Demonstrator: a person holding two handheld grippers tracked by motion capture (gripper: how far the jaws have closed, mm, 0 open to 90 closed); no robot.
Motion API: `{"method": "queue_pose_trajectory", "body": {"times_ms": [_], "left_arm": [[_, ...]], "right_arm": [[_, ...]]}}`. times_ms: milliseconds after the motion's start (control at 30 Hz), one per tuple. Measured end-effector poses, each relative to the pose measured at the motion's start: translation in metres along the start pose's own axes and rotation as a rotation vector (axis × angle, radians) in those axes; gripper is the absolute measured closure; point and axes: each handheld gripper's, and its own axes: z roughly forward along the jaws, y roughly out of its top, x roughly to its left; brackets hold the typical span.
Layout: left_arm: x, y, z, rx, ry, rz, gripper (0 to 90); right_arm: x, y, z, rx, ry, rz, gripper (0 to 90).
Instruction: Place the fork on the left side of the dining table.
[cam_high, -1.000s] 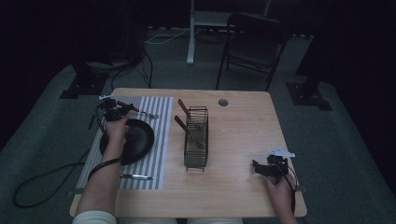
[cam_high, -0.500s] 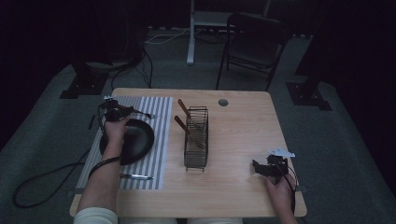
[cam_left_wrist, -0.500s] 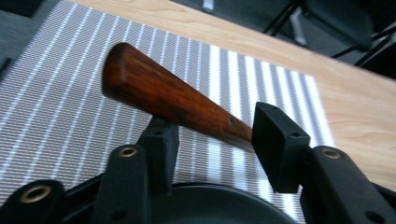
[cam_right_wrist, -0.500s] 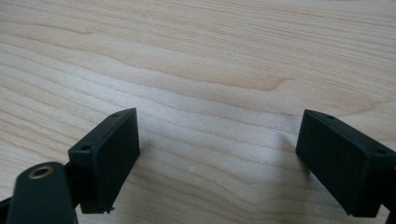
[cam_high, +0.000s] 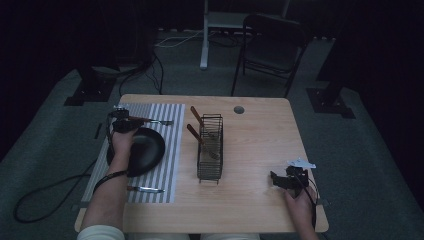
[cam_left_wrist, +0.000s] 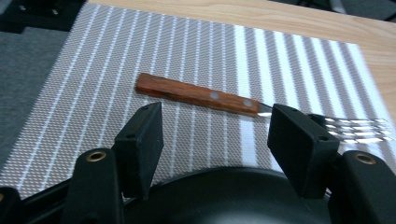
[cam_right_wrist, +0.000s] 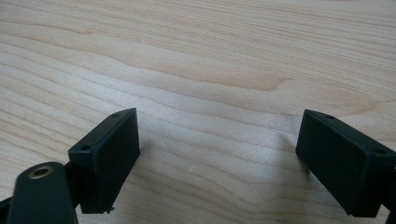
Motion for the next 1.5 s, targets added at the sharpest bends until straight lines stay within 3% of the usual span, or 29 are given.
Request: {"method": "queue_pose_trajectory", "body": {"times_ms": [500,700,733,833,900,967,1033,1133,1200,1367,1433,1500], "left_arm": [[-0.003,-0.024,-0.036,-0.025,-0.047,0.039,36.1],[-0.005,-0.028,-0.050,-0.047,-0.038,0.016,32.7],[-0.005,-0.028,-0.052,-0.051,-0.033,0.007,28.0],[-0.005,-0.031,-0.061,-0.039,-0.031,-0.004,27.7],[-0.007,-0.034,-0.064,-0.019,-0.027,0.006,25.9],[-0.007,-0.038,-0.067,0.003,-0.049,0.018,18.2],[-0.007,-0.042,-0.069,0.018,-0.061,0.023,18.1],[-0.007,-0.049,-0.075,0.020,-0.068,0.038,17.2],[-0.007,-0.053,-0.078,0.027,-0.071,0.058,10.0],[-0.005,-0.064,-0.091,0.016,-0.064,0.081,9.7],[-0.004,-0.068,-0.094,0.033,-0.073,0.096,0.0],[-0.003,-0.073,-0.099,0.035,-0.070,0.105,0.0]], "right_arm": [[0.000,0.000,0.000,0.000,0.000,0.000,13.2],[0.000,0.000,0.000,0.000,0.000,0.000,13.1],[0.000,0.000,0.000,0.000,0.000,0.000,13.1],[0.000,0.000,0.000,0.000,0.000,0.000,13.2],[0.000,0.000,0.000,0.000,0.000,0.000,13.2],[0.000,0.000,0.000,0.000,0.000,0.000,13.1],[0.000,0.000,0.000,0.000,0.000,0.000,13.2],[0.000,0.000,0.000,0.000,0.000,0.000,13.2],[0.000,0.000,0.000,0.000,0.000,0.000,13.2],[0.000,0.000,0.000,0.000,0.000,0.000,13.1],[0.000,0.000,0.000,0.000,0.000,0.000,13.2],[0.000,0.000,0.000,0.000,0.000,0.000,13.1]]}}
